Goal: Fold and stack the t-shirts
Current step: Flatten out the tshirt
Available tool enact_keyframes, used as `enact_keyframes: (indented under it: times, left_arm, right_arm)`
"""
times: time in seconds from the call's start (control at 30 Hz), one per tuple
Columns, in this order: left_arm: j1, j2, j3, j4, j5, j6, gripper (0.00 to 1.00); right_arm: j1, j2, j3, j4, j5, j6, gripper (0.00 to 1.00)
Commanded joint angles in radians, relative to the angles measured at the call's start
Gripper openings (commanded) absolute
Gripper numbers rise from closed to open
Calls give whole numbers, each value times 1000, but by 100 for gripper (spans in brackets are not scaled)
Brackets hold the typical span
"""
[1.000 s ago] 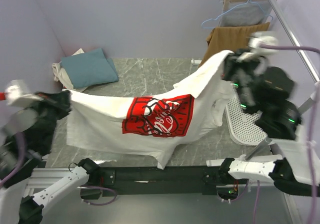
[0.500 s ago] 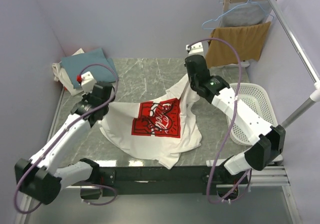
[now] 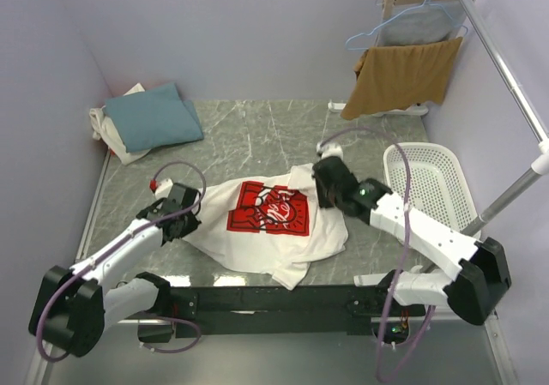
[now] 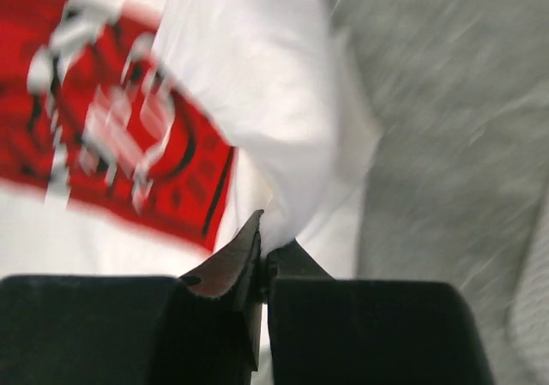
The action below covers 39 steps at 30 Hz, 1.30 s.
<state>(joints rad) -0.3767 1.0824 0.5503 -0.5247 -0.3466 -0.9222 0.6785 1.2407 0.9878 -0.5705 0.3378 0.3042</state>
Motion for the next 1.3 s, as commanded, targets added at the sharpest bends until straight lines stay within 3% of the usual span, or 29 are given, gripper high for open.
enact_keyframes:
  times: [0.0, 0.1, 0.13, 0.2, 0.23, 0.33, 0.43, 0.67, 0.83, 1.27]
  left_arm:
    - [-18, -107, -53, 28, 178, -72, 16]
    - [-18, -147, -49, 2, 173, -72, 49]
    - [-18, -159, -40, -4, 157, -70, 73]
    - [-18, -190, -3, -12, 98, -61, 86]
    - [-18, -196, 16, -24, 69, -67, 99]
    - [-18, -188, 86, -20, -41, -47, 99]
    - [-16, -130, 135, 84, -124, 0, 99]
    - [1, 207, 231, 205, -235, 60, 99]
    - [42, 361, 237, 294, -212, 66, 99]
    - [104, 490, 235, 405, -51, 123, 99]
  right_arm:
    - [98, -103, -74, -129, -57, 212, 11]
    - [113, -124, -74, -221, 29, 298, 15]
    - [116, -133, -69, -235, 49, 317, 32]
    - [113, -159, -45, -255, 122, 326, 38]
    - [115, -168, -23, -250, 139, 314, 42]
    - [112, -185, 21, -223, 226, 285, 50]
    - [89, -172, 46, -138, 247, 215, 52]
    - [21, -21, 109, -34, 167, 130, 50]
    - [4, 17, 98, -11, 119, 107, 49]
    - [-53, -27, 17, -2, 89, 108, 49]
